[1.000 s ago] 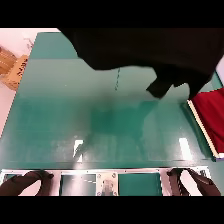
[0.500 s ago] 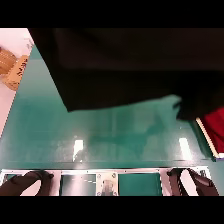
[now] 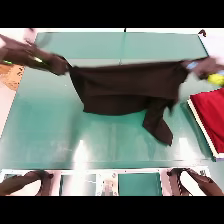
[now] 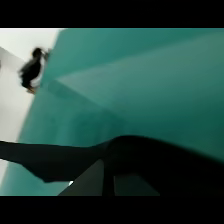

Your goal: Fold the shirts.

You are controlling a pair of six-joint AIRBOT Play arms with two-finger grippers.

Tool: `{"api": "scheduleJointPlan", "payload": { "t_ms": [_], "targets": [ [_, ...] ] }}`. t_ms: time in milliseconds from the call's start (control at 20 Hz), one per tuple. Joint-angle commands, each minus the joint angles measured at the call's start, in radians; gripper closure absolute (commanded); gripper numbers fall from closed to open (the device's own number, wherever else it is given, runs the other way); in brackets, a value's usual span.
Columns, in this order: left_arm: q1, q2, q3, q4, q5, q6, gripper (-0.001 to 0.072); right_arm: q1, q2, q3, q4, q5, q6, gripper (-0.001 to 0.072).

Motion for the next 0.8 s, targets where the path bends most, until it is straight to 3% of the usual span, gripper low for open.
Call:
{"api": "scheduleJointPlan", "payload": {
  "t_ms": [0,250,300,350,400,500,650,750],
  "targets": [
    [0.000,-0.251,-0.099,-0.119,0.266,0.093,0.0681,0.133,-0.268,-0.103,0.027,-0.243,-0.079,0.0698],
    [0.000,-0.456,-0.008,-0.253,0.461,0.173,0.0681,0.152,-0.563,0.075,0.029,-0.283,-0.078,0.0697],
    [0.000,-0.460,-0.002,-0.253,0.479,0.168,0.0676,0.150,-0.575,0.092,0.029,-0.283,-0.078,0.0660],
    [0.001,-0.460,0.003,-0.248,0.484,0.168,0.0425,0.140,-0.576,0.105,0.024,-0.282,-0.078,0.0545],
    [0.007,-0.459,0.014,-0.235,0.474,0.156,0.0042,0.119,-0.574,0.125,0.007,-0.263,-0.078,0.0436],
    [0.041,-0.450,0.054,-0.214,0.365,0.130,0.0047,0.037,-0.567,0.179,-0.048,-0.127,-0.059,0.0411],
    [0.133,-0.450,0.161,-0.200,0.086,0.124,0.0048,-0.118,-0.533,0.215,-0.122,0.079,-0.021,0.0414],
    [0.198,-0.450,0.215,-0.200,-0.044,0.048,0.0062,-0.211,-0.499,0.214,-0.184,0.191,-0.007,0.0461]
  ]
}}
